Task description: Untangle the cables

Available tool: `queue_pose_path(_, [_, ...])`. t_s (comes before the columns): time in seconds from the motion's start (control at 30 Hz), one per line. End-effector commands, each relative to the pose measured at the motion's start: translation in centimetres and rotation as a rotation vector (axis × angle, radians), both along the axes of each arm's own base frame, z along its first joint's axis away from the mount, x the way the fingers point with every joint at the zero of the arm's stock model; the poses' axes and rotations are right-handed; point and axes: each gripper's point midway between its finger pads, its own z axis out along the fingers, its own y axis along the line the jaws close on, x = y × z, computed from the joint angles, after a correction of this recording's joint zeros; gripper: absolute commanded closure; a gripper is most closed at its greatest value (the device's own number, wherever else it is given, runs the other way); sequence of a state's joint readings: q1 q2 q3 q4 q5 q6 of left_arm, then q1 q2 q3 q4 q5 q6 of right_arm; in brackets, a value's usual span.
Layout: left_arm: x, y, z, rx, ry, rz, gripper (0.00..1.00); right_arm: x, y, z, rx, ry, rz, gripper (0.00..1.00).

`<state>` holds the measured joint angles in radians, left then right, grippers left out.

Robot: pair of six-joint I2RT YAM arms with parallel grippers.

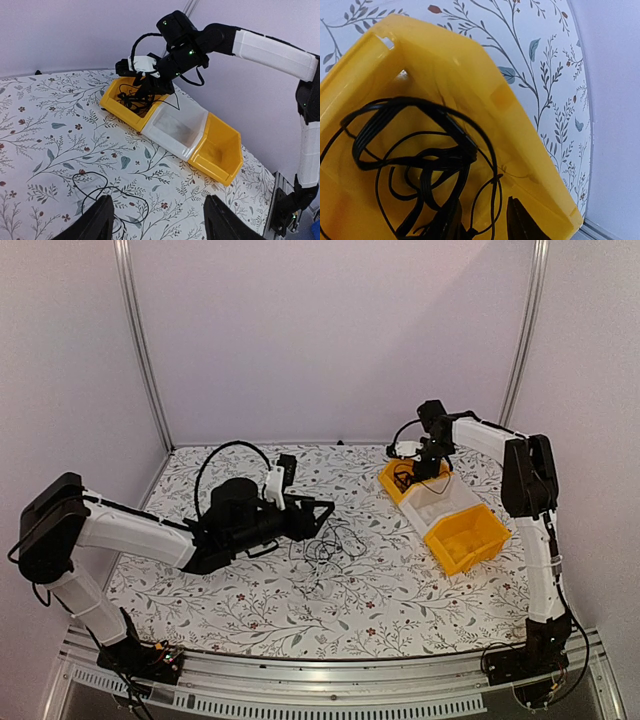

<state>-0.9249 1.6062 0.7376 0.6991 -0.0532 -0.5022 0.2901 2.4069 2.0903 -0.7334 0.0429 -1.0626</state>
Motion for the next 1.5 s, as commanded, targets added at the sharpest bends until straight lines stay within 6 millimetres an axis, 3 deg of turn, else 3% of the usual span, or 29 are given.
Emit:
queue_pose_path(0.0, [-0.5, -1.0, -0.3, -0.012, -0.001, -0.027, 0.38, -1.3, -0.4, 6.4, 0.016, -0.069, -0.016, 0.64])
queue_pose_path(0.17, [-0.5, -1.4, -0.5, -0.012, 0.004, -0.040, 0.38, -2.5, -0.8, 9.3, 0.030, -0.094, -0.028, 0.62])
queue_pose_path(0.27, [-0.5, -1.5, -0.5, -0.012, 0.003, -0.043, 0.38, -3.7, -0.9, 10.0, 0.051, -0.086, -0.040, 0.61])
queue_pose_path(0.37, [-0.5, -1.6, -0.7, -0.009, 0.006, -0.049, 0.38, -5.3, -1.3, 9.6, 0.068, -0.062, -0.063, 0.61])
queue_pose_path(0.53, [-0.6, -1.7, -1.1, -0.005, 0.012, -0.053, 0.38, -9.1, -1.2, 7.1, 0.128, 0.013, -0.079, 0.61])
queue_pose_path(0.7, [-0.7, -1.9, -1.3, 0.000, 0.015, -0.062, 0.38, -11.3, -0.9, 7.0, 0.181, 0.019, -0.076, 0.60])
queue_pose_path(1.03, [-0.6, -2.3, -1.3, -0.002, 0.020, -0.065, 0.38, -11.8, -0.8, 5.0, 0.174, 0.044, -0.086, 0.59])
queue_pose_path(1.17, [-0.7, -2.0, -1.4, 0.007, 0.020, -0.064, 0.38, -11.4, -1.1, 6.0, 0.165, 0.000, -0.102, 0.59])
queue_pose_path(1.3, [-0.6, -2.0, -1.6, 0.011, 0.022, -0.061, 0.38, -11.9, -1.3, 8.4, 0.188, -0.061, -0.105, 0.62])
queue_pose_path(1.47, [-0.4, -2.4, -2.0, 0.008, 0.031, -0.062, 0.38, -14.1, -0.6, 7.9, 0.190, -0.038, -0.050, 0.62])
